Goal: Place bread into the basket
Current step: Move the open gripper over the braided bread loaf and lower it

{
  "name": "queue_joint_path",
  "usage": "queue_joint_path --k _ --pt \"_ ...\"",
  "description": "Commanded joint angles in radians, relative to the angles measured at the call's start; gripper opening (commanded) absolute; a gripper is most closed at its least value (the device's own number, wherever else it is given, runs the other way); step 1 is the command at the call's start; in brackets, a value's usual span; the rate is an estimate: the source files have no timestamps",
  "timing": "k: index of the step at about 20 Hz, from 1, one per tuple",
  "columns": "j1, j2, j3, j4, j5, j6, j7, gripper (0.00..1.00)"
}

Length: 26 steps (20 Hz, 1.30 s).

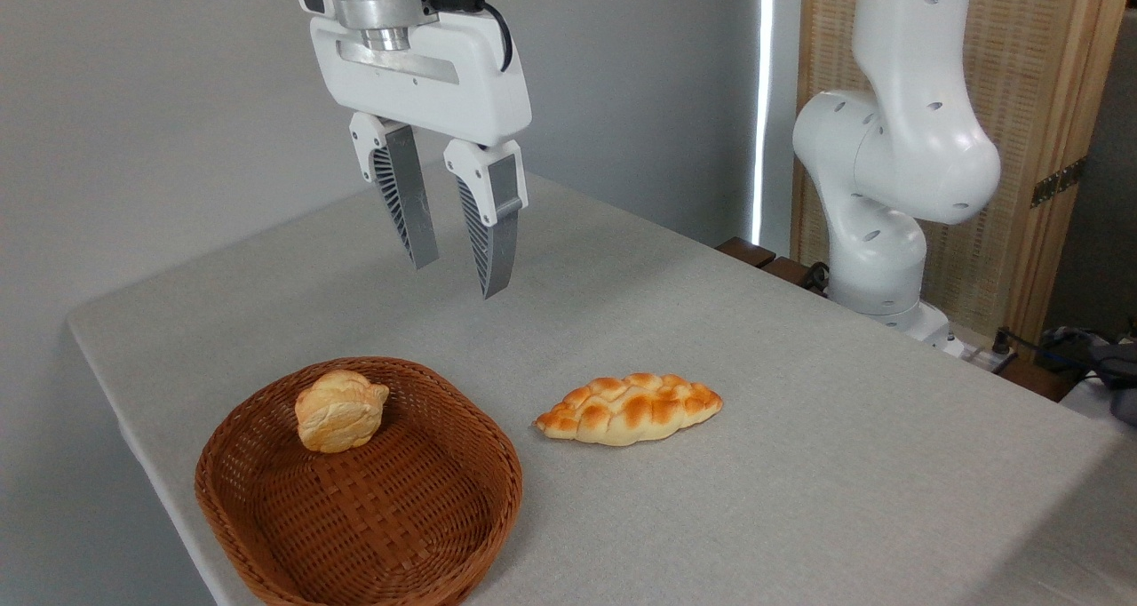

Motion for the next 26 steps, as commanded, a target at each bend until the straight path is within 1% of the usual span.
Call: queue_joint_path --k 1,8,11,13,17,20,23,26 --pt "-0.008 0.004 0.003 0.009 0.001 -0.017 0.008 1.0" --pt "-0.008 -0.009 0.002 -0.012 0.001 -0.016 0.015 1.0" --pt "-0.008 -0.045 -0.003 -0.06 0.001 -0.016 0.078 1.0" --pt "-0.008 -0.087 -0.002 -0.115 0.001 -0.016 0.171 1.0" --pt "-0.008 -0.199 0.005 -0.265 0.002 -0.008 0.365 1.0" --pt "-0.012 -0.262 0.005 -0.383 0.011 0.033 0.468 1.0" --pt "-0.014 -0.312 0.006 -0.489 0.011 0.098 0.529 1.0" --pt "-0.012 -0.358 0.006 -0.603 0.013 0.162 0.532 1.0"
